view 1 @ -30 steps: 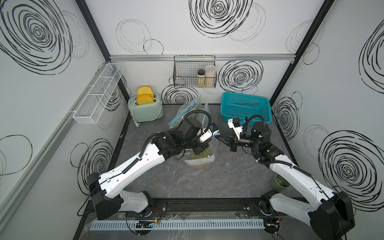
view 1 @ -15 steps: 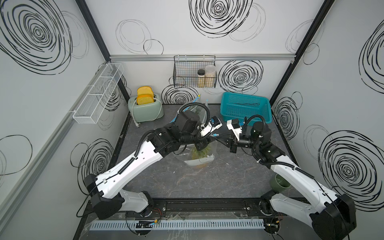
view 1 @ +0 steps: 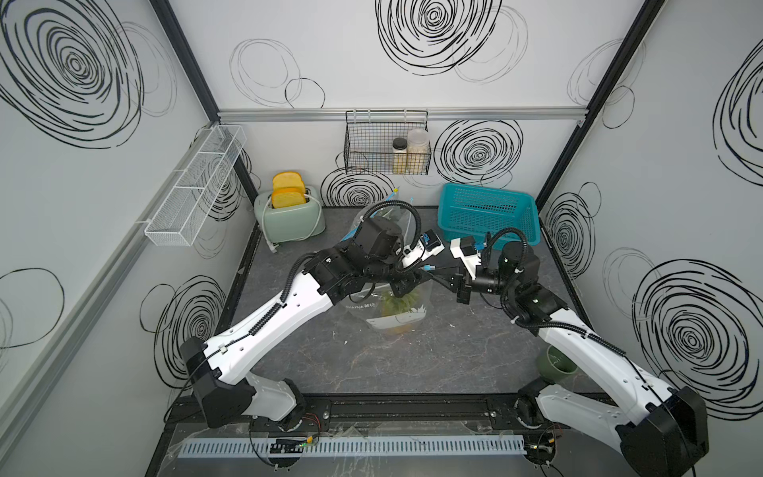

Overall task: Open the zip-top bag and take out the pineapple
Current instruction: Unzip the zipper on the zipper food storage bag.

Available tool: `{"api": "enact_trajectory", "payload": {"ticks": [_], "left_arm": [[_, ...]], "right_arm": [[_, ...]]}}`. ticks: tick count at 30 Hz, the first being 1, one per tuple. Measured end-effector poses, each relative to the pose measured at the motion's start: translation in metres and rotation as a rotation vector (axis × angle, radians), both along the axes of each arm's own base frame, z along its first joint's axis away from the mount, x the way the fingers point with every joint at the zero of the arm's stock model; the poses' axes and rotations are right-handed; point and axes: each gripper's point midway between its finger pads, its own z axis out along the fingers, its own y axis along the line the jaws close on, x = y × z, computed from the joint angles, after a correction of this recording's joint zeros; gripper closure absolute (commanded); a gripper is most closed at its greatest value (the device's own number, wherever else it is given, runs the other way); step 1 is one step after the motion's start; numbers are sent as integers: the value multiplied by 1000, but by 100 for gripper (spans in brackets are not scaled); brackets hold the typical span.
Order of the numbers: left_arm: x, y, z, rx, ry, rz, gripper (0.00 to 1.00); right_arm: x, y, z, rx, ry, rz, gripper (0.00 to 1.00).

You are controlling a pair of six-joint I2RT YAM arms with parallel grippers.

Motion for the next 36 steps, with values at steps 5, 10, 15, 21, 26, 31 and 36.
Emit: {"api": "enact_trajectory", "payload": {"ticks": [5,10,15,21,26,31,36], "left_arm": [[1,-1,0,-8,6,4,78],[1,-2,1,-16,9,2,94],[2,-3,1,-19,5,1,100],[2,-3,1,-16,-1,2,100],[3,-3,1,-7,-17,0,100],[5,-1,1,6,-35,8,100],[7,-2,1,18,-46,17,100]], "right_arm": [[1,0,0,-3,-3,-4,100],[2,-1,-1,-6,-1,-14,100],[4,-2,-1,-7,-3,-31,100],[4,-7,1,-2,-6,-78,100],[6,-10,1,6,6,-104,100],[7,-12,2,17,14,-116,100],[11,-19,3,39,20,-141,100]]}}
